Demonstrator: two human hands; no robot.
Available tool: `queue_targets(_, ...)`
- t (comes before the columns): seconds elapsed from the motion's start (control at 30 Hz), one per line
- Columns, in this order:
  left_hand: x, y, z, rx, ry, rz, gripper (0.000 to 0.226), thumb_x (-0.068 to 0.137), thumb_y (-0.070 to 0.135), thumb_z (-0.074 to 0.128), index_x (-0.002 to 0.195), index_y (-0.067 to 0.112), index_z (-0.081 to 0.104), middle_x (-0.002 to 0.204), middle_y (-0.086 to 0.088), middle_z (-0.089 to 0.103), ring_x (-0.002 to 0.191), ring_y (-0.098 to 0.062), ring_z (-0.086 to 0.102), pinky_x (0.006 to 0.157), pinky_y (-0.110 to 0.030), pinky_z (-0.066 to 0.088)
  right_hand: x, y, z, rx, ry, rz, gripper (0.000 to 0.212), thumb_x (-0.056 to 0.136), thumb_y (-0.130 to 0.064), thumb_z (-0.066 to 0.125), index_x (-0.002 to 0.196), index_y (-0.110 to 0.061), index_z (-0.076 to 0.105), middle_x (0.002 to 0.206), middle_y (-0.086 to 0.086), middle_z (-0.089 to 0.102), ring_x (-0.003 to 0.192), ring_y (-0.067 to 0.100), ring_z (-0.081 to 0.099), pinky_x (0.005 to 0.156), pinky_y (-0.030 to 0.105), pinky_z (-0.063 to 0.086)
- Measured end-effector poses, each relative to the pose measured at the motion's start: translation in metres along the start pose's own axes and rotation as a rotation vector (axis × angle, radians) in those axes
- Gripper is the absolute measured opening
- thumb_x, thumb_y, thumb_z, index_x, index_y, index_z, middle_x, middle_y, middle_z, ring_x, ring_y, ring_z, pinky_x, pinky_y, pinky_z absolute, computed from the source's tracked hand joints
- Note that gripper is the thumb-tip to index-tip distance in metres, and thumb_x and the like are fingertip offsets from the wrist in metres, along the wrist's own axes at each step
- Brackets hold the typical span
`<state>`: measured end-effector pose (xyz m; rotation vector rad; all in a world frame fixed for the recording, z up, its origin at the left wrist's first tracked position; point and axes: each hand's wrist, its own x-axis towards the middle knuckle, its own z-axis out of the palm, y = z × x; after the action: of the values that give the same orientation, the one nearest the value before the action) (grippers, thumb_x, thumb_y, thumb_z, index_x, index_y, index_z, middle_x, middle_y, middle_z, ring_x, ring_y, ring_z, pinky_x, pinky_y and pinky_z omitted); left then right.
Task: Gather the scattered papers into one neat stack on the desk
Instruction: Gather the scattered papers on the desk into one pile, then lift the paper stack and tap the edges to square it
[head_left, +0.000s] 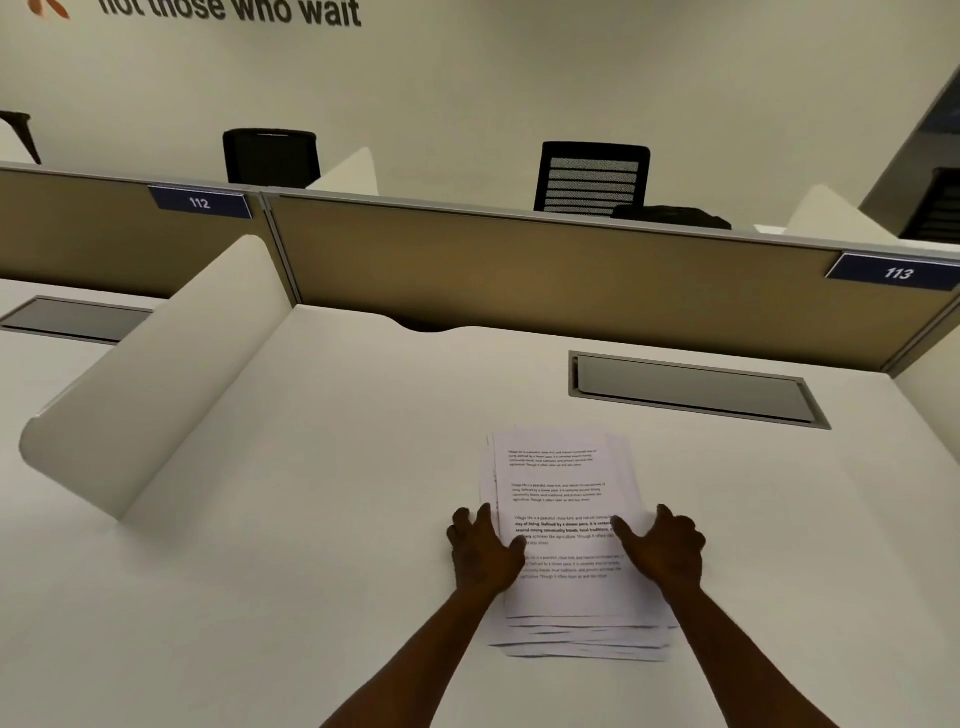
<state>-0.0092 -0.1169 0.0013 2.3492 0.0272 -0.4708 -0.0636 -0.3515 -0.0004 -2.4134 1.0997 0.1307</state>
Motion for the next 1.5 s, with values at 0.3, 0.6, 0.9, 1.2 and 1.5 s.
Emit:
queue_targets(0.3,0.000,0.012,-0.001,-0.393,0.023,-0.109,0.082,0.086,0.034,0.071,0.153,0.016,0.028,0.153,-0.008,0.035,0.138,-0.025,0.042,0.115,-0.038,0.037,-0.021,-0.023,0.023,-0.150,-0.023,-0.164,0.092,0.080,-0.065,0.058,0.148,-0.011,0.028,0.151,0.012,0.033,0.133,0.035,0.032,0.102,0.043,0.041)
queue_targets(0.6,0.011,0.013,-0.006,-0.646,-0.063,-0.226,0.060,0.087,0.027,0.072,0.139,0.008,0.050,0.138,-0.013,0.057,0.118,-0.025,0.060,0.100,-0.033,0.050,-0.026,-0.016,0.021,-0.054,-0.057,-0.187,0.099,0.076,-0.060,0.068,0.151,-0.013,0.024,0.152,0.010,0.033,0.138,0.033,0.028,0.107,0.045,0.039)
queue_targets(0.9,0.009,0.030,-0.003,-0.355,-0.045,-0.186,0.070,0.079,0.035,0.074,0.142,0.024,0.045,0.133,-0.013,0.042,0.122,-0.032,0.052,0.102,-0.046,0.050,-0.015,-0.025,0.010,0.315,-0.091,0.088,0.091,0.076,-0.050,0.076,0.145,-0.004,0.040,0.146,0.018,0.045,0.135,0.032,0.043,0.110,0.040,0.036)
queue_targets(1.2,0.025,0.024,-0.014,-0.504,-0.085,-0.298,0.085,0.083,0.034,0.075,0.152,0.012,0.029,0.154,-0.013,0.039,0.139,-0.031,0.040,0.115,-0.043,0.035,-0.016,-0.021,0.002,0.497,-0.094,0.130,0.076,0.076,-0.032,0.082,0.138,-0.004,0.049,0.141,0.017,0.053,0.128,0.033,0.051,0.109,0.042,0.040)
queue_targets(1.5,0.014,0.021,-0.007,-0.291,-0.041,-0.297,0.079,0.082,0.044,0.072,0.147,0.014,0.038,0.148,-0.011,0.029,0.138,-0.032,0.029,0.113,-0.044,0.032,-0.017,-0.027,0.005,0.534,-0.127,0.175,0.064,0.076,-0.034,0.081,0.127,-0.003,0.057,0.128,0.016,0.062,0.109,0.031,0.061,0.086,0.032,0.049)
